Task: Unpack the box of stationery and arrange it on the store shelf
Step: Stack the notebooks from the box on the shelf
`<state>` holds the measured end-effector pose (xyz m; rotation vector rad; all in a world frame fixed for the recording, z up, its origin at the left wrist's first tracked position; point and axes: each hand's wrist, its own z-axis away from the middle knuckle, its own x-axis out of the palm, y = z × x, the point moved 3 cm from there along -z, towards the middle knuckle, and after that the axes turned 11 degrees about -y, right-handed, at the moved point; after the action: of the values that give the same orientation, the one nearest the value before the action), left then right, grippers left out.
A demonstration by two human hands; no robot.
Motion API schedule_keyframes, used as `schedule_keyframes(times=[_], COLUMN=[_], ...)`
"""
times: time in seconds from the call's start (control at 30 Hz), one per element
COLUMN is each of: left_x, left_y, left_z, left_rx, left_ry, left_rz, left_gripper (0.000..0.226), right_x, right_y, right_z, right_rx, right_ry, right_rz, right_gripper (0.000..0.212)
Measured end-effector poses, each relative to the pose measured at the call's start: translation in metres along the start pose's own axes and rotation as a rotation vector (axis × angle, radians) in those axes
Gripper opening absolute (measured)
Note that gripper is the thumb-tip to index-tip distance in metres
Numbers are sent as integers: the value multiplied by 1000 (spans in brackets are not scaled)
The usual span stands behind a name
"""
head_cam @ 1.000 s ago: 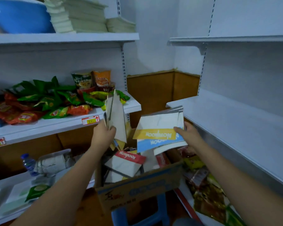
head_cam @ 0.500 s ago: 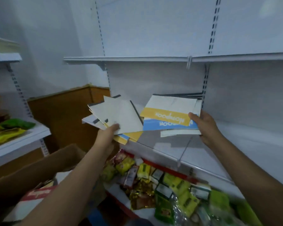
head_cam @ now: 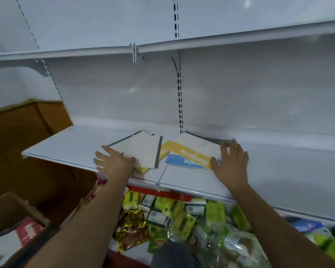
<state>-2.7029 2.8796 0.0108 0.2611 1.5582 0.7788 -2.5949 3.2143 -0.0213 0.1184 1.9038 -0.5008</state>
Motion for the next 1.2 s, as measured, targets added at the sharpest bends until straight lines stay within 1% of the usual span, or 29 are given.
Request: schedule_keyframes(times=[0.07,0.13,0.17,0.23,0.27,0.3,0.37,0.43,0.47,0.53,0.6,0.63,0.7,0.73,0.8,0.83,0.87,0.93,1.0,1.07,1.13,1.2], left_x=[6,9,12,23,31,37,40,33,28,10,-10,-21,-45,-55,-67,-68,-69,-61,-46,-27,-18,-13], left_y=[1,3,6,11,12,13,14,21,25,34,40,41,45,47,50,50,51,49,41,29,19,15], left_z=[-13,-23,-25,-22,-18,-15,-14,-11,-8,-3,-4,-9,-18,-24,-29,-29,-25,-16,-8,-3,5,13], left_rx=[150,322,410,561,614,653,697,766,798,854,892,892,833,769,584,500,440,312,131,-18,-82,-109], left_ry=[26,-15,-62,-220,-299,-346,-346,-316,-311,-241,-138,-129,-145,-189,-366,-461,-522,-597,-667,-750,-813,-929], left_rz=[-140,-242,-305,-453,-546,-642,-760,-777,-729,-553,-367,-265,12,202,620,784,887,1037,1200,1327,1305,1261], left_gripper=[95,91,93,100,104,107,102,87,77,55,34,29,29,29,26,24,21,14,12,20,25,20], right_x=[2,2,2,2,1,0,-4,-8,-11,-19,-28,-30,-40,-50,-76,-88,-97,-101,-95,-90,-90,-86], right_y=[-4,-6,-7,-9,-10,-12,-14,-16,-17,-21,-22,-21,-21,-22,-27,-29,-31,-32,-31,-30,-29,-29], right_z=[-2,0,0,1,3,4,8,11,13,22,28,28,29,29,28,26,24,18,18,22,23,18], right_rx=[-36,-78,-101,-149,-171,-185,-186,-183,-198,-250,-237,-214,-163,-128,-41,-5,26,102,199,258,255,202], right_ry=[-56,-111,-175,-315,-358,-376,-333,-216,-159,-99,-73,-53,-1,40,140,182,207,212,200,197,192,126], right_rz=[37,47,41,58,70,72,49,24,0,-74,-132,-147,-203,-290,-591,-726,-831,-1018,-1199,-1410,-1601,-1736], right_gripper=[77,91,99,112,115,113,95,71,61,50,35,29,24,25,20,15,12,10,13,17,23,30])
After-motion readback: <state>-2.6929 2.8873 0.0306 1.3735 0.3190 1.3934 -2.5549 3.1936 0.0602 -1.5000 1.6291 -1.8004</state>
